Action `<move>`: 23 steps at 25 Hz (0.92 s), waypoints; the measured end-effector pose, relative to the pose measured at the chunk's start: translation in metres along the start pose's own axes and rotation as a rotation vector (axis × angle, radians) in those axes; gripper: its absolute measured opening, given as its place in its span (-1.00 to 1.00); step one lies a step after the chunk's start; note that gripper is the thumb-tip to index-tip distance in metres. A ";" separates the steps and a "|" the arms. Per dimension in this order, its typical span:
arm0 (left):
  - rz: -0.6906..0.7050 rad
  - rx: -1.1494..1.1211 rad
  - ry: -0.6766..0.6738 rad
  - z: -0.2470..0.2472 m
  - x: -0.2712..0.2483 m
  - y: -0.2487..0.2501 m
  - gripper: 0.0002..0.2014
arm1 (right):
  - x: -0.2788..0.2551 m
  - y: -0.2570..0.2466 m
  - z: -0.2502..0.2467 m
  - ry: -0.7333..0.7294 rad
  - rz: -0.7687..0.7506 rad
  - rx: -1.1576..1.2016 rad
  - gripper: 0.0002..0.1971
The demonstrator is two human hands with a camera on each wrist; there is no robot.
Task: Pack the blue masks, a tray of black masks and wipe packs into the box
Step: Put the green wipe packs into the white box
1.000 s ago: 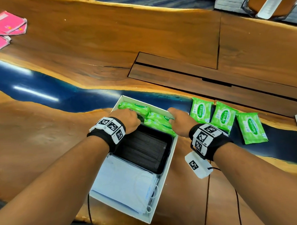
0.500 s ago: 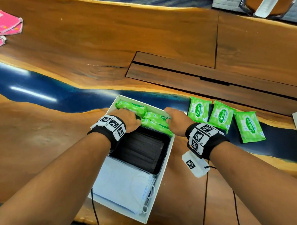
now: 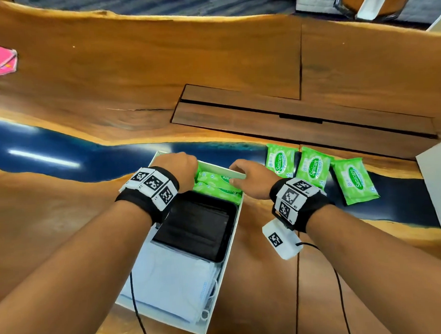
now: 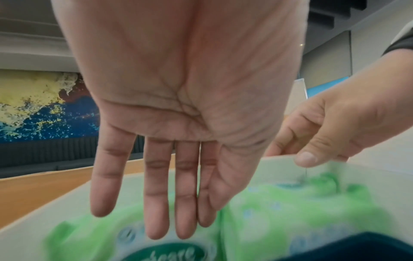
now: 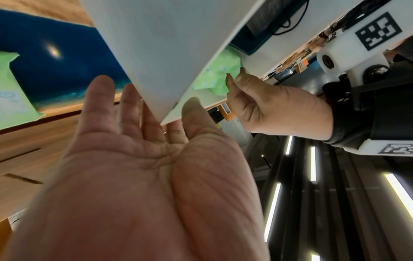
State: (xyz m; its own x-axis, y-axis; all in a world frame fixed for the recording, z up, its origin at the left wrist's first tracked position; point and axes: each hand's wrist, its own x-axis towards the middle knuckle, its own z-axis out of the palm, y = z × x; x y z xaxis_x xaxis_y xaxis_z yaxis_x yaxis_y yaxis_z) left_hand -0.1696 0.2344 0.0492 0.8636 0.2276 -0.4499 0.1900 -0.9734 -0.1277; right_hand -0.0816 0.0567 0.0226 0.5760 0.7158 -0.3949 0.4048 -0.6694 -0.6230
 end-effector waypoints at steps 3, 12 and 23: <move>-0.020 0.019 0.053 -0.018 -0.001 0.013 -0.75 | -0.006 0.008 -0.012 0.016 -0.012 0.019 -0.64; 0.100 -0.119 0.113 -0.052 0.022 0.095 -0.80 | -0.038 0.074 -0.052 0.091 0.135 0.065 -0.62; 0.274 -0.328 -0.065 -0.036 0.111 0.244 -0.63 | -0.059 0.206 -0.088 0.129 0.447 -0.010 -0.60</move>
State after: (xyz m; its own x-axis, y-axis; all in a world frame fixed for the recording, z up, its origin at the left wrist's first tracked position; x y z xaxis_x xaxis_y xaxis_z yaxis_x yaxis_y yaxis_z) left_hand -0.0103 0.0212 -0.0006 0.8736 -0.0492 -0.4841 0.1053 -0.9522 0.2868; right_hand 0.0304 -0.1406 -0.0231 0.7791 0.3267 -0.5350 0.1034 -0.9088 -0.4043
